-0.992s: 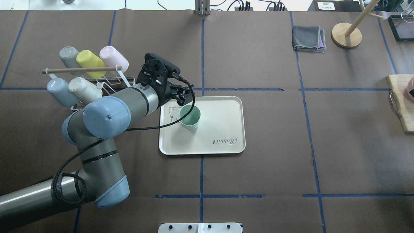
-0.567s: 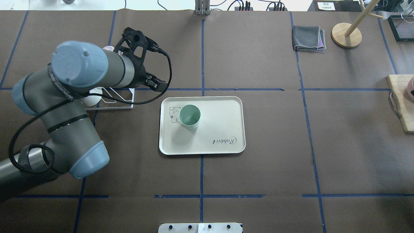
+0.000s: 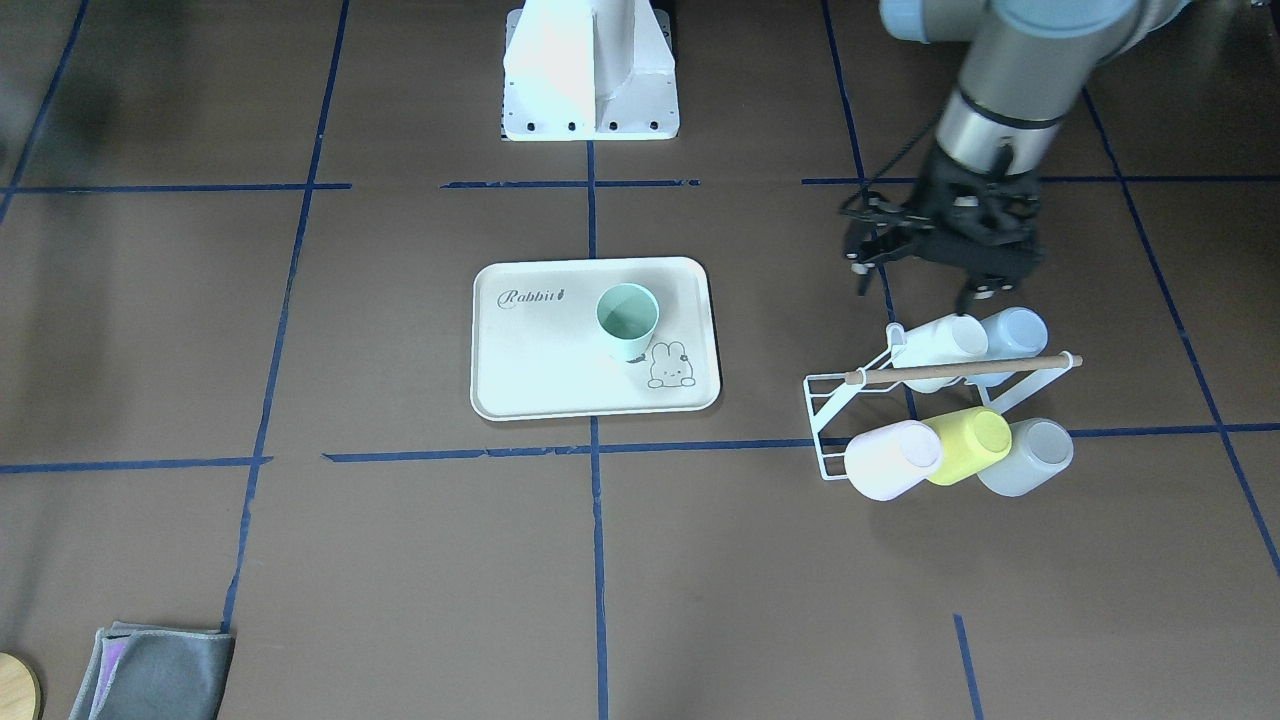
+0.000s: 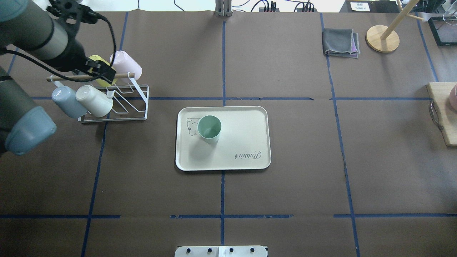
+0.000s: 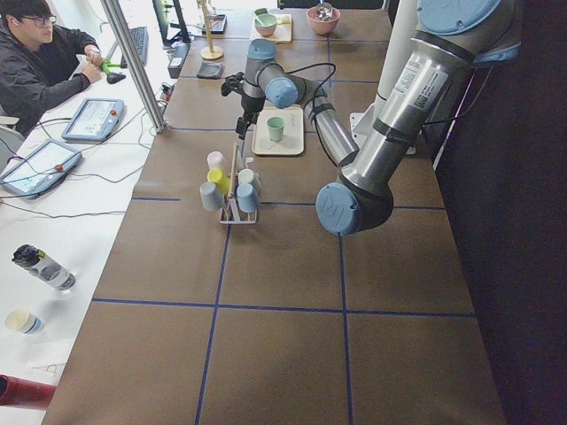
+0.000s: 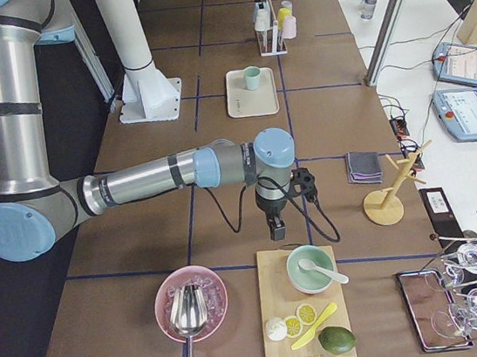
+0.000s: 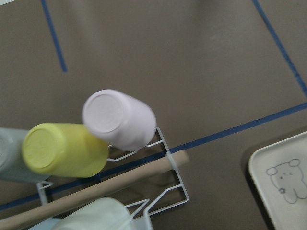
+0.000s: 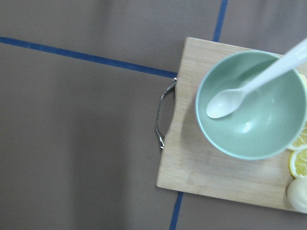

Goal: Pick up and place green cup on tray

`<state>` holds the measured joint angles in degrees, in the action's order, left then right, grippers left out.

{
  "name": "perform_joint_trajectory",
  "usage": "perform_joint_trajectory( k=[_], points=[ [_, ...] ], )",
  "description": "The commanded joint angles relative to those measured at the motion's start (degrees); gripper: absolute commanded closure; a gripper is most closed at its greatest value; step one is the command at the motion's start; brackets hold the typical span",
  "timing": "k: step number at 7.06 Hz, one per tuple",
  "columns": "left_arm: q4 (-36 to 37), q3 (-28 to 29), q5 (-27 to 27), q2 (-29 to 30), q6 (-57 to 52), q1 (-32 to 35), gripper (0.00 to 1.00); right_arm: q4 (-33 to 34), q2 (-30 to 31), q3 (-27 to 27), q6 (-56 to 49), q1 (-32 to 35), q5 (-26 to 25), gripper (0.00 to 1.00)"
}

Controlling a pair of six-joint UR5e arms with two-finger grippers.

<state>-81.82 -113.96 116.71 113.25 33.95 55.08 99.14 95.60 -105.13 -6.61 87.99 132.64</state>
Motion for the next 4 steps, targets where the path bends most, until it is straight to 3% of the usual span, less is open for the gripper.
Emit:
perform_joint_trajectory(
  k=[1, 3, 4],
  points=[
    [2.70, -0.21, 5.34, -7.66, -13.22, 10.52, 0.00, 0.00, 4.58, -0.08, 0.20, 3.41, -0.01, 0.00],
    [6.23, 1.28, 10.27, -13.90, -14.53, 19.94, 0.00, 0.00, 4.07, 0.01, 0.55, 3.33, -0.10, 0.00],
    [6.06, 1.55, 10.90, -16.97, -14.70, 21.55, 0.00, 0.00, 3.89, -0.08, 0.64, 3.33, -0.01, 0.00]
  ],
)
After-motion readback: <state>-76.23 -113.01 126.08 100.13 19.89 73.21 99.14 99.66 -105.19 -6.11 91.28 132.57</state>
